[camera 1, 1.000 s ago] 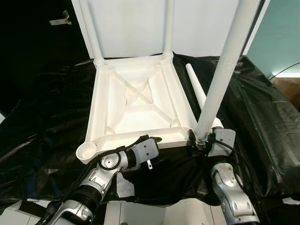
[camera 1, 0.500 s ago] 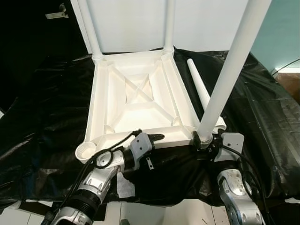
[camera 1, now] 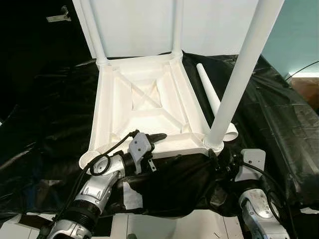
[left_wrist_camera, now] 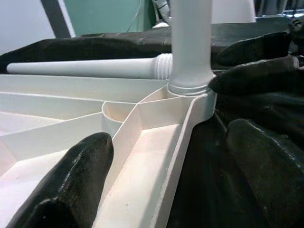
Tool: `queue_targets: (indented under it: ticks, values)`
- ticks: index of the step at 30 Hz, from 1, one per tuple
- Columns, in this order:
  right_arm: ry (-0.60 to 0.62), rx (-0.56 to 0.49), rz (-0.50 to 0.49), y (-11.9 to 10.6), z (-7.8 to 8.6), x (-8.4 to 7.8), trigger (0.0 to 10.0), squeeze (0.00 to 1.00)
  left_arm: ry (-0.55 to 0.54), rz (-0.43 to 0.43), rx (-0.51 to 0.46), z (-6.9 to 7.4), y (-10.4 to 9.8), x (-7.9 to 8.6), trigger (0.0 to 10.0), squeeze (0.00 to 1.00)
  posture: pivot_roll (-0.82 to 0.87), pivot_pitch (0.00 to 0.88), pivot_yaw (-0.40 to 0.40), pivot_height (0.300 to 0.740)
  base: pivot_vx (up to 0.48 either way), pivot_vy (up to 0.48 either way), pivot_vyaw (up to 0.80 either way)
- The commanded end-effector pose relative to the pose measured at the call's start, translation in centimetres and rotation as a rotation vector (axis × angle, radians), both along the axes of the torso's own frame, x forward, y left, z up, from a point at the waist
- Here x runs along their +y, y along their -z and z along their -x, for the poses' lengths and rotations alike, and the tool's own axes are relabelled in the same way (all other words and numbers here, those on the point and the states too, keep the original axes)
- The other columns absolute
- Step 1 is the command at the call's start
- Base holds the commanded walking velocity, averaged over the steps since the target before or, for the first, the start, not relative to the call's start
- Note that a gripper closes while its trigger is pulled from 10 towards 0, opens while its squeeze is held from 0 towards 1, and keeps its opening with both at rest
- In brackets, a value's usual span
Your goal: Building children table
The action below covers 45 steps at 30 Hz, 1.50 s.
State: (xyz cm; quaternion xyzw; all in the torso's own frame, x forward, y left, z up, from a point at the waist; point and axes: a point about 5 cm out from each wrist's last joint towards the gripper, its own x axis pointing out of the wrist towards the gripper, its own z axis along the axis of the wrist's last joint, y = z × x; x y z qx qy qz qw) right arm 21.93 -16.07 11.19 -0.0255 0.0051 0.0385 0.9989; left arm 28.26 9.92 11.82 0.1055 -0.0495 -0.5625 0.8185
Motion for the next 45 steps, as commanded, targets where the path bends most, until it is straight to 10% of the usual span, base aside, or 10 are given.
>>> queue_targets:
  ticks: [1, 2, 9, 20, 21, 23, 24, 45]
  values:
    - [0.003, 0.016, 0.001, 0.1, 0.3, -0.2, 3.5, 0.00, 0.118, -0.044, 0.020, 0.5, 0.2, 0.0, 10.0, 0.00, -0.09, 0.021, 0.008, 0.740, 0.000, 0.000, 0.00]
    - [-0.020, 0.024, -0.004, 0.1, 0.3, 0.0, 0.0, 0.00, 0.108, -0.080, 0.018, 0.4, 0.6, 0.3, 10.0, 0.00, -0.09, 0.024, 0.013, 0.740, 0.000, 0.000, 0.00]
    - [-0.094, 0.049, -0.015, 0.4, -0.2, 0.8, 0.0, 0.00, 0.130, -0.340, 0.101, 0.6, 3.3, 2.2, 10.0, 0.00, -0.08, 0.017, 0.015, 0.740, 0.000, 0.000, 0.00]
    - [-0.124, 0.059, -0.033, 0.5, -1.4, 1.2, 0.0, 0.00, 0.133, -0.416, 0.219, 0.8, 4.2, 2.9, 10.0, 0.00, -0.06, 0.013, 0.020, 0.740, 0.000, 0.000, 0.00]
    - [-0.123, 0.062, -0.031, 0.5, -1.7, 1.1, 0.0, 0.00, 0.147, -0.430, 0.228, 0.9, 4.4, 3.0, 4.7, 0.00, -0.06, 0.015, 0.022, 0.740, 0.000, 0.000, 0.00]
    - [-0.123, 0.063, -0.030, 0.5, -1.8, 1.0, 0.0, 0.00, 0.157, -0.442, 0.232, 1.0, 4.5, 3.1, 4.7, 0.00, -0.06, 0.016, 0.023, 0.740, 0.000, 0.000, 0.00]
    - [-0.125, 0.065, -0.029, 0.5, -2.0, 0.9, 0.0, 0.00, 0.173, -0.451, 0.244, 1.1, 4.6, 3.2, 0.0, 0.00, -0.06, 0.016, 0.023, 0.740, 0.000, 0.000, 0.00]
    - [-0.218, 0.108, -0.095, -0.2, -0.8, 1.7, 0.0, 0.00, 0.214, -0.440, 0.312, 2.1, 4.8, 3.0, 0.0, 0.00, -0.07, 0.029, 0.029, 0.740, 0.000, 0.000, 0.00]
